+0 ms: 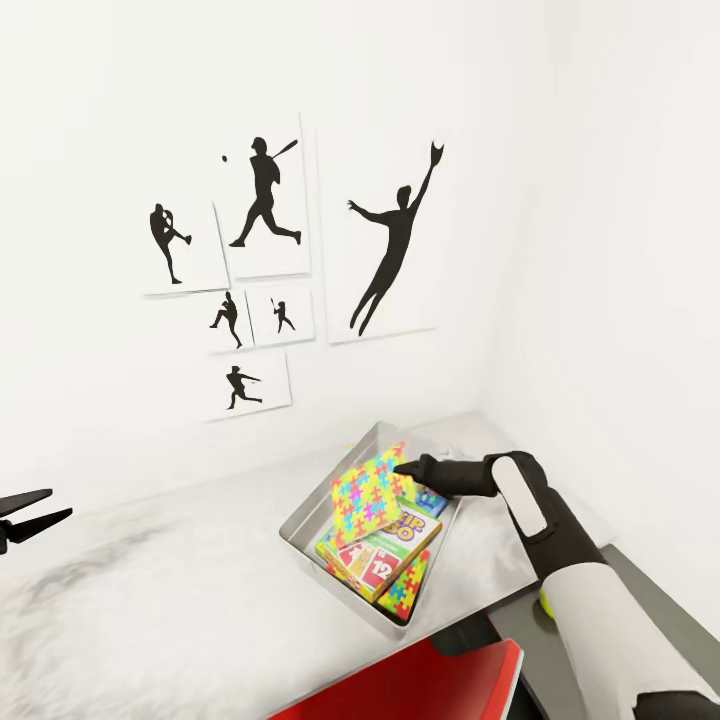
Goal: Put all the toys in the child's room - the three board games (two on the bed and one on the table), the two jigsaw puzzles on the table, and the tennis ball on the table - inside the toy box on the table in the child's room.
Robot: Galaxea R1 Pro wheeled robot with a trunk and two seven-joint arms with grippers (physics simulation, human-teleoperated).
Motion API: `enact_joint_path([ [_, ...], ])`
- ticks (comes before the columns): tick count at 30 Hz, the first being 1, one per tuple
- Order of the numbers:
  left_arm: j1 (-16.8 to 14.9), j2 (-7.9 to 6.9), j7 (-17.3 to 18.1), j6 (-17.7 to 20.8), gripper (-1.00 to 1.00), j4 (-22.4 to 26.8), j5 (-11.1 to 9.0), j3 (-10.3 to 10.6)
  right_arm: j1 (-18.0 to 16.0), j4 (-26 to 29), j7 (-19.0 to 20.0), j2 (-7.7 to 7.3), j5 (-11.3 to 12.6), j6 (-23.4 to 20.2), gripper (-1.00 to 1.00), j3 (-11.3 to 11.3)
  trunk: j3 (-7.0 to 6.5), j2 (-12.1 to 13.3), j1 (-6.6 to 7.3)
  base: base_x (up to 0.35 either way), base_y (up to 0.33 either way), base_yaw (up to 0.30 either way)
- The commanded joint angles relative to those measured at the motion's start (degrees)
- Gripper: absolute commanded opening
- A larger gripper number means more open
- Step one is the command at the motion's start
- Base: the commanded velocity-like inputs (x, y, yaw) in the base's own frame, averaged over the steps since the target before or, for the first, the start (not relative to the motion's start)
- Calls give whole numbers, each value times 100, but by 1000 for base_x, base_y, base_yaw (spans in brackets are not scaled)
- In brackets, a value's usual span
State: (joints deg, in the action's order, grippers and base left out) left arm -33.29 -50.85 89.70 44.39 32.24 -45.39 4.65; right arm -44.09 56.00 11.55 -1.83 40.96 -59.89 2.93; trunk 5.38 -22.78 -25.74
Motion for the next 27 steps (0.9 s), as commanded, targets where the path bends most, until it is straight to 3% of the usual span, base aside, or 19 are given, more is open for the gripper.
enact_joint_path([
  [1,-11,-6,30,61,100,-7,-31,44,-22,-29,58,-11,-56,-11,-100,40,13,-14,-4,0,0,0],
  [7,-11,3,30,61,100,-7,-31,44,-168,-529,58,-34,-67,-11,-100,152,13,-14,-4,0,0,0],
  [26,-11,5,30,61,100,-7,-23,45,-386,-1153,1,-38,-96,-11,-100,173,13,-14,-4,0,0,0],
  [27,-11,5,30,61,100,-7,-23,45,-389,-1159,-4,-38,-96,-11,100,173,13,-14,-4,0,0,0],
])
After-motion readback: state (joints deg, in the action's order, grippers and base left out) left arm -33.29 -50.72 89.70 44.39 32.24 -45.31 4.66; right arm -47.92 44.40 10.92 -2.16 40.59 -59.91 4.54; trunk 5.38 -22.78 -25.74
